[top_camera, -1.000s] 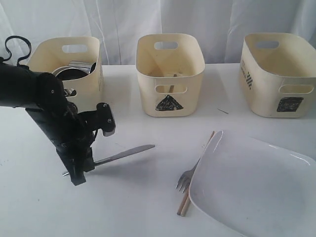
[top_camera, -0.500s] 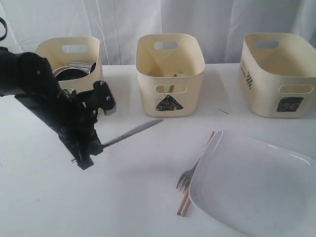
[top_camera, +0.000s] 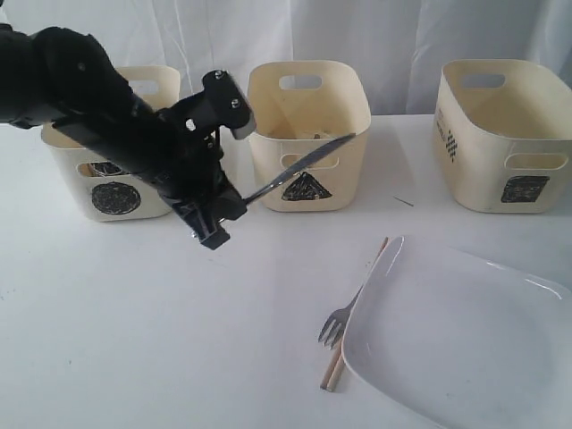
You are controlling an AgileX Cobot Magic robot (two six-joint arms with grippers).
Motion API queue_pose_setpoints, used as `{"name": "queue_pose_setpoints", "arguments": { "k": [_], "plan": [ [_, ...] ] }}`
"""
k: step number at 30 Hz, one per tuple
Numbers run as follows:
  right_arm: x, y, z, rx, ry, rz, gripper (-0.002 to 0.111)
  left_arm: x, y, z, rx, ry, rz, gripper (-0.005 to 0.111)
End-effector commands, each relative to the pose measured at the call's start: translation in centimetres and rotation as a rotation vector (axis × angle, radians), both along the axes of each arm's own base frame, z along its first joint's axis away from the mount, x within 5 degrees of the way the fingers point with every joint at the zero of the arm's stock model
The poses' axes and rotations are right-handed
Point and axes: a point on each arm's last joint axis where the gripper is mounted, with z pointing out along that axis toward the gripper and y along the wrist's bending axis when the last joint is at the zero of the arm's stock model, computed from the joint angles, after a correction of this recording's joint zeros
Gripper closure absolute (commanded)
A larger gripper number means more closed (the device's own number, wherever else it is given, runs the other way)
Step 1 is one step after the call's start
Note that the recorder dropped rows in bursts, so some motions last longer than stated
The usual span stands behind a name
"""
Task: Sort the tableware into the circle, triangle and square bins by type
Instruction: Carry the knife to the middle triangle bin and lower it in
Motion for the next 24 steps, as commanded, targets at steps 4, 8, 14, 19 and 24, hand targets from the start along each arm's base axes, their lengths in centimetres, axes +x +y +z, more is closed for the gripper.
{"name": "queue_pose_setpoints", "arguments": {
  "k": [4, 8, 14, 19, 24],
  "plan": [
    [0.0, 0.0, -0.1, -0.007, -0.005, -0.003, 0.108, 0.9, -1.6, 3.8, -0.15, -0.124, 0.072, 0.107],
    [0.0, 0.0, -0.1, -0.007, -0.005, -0.003, 0.108, 1.8, -2.2, 5.2, -0.185, -0.175, 0.078, 0.107],
    [0.0, 0.0, -0.1, -0.007, -0.005, -0.003, 0.108, 3.6, -3.3, 5.7, -0.212, -0.207, 0.085, 0.107],
    [0.0, 0.0, -0.1, -0.007, -0.005, -0.003, 0.108, 5.2, -4.3, 5.3, -0.223, -0.227, 0.094, 0.107],
    [0.0, 0.0, -0.1, -0.007, -0.005, -0.003, 0.108, 6.5, -5.2, 4.8, -0.221, -0.235, 0.091, 0.107]
  ]
}}
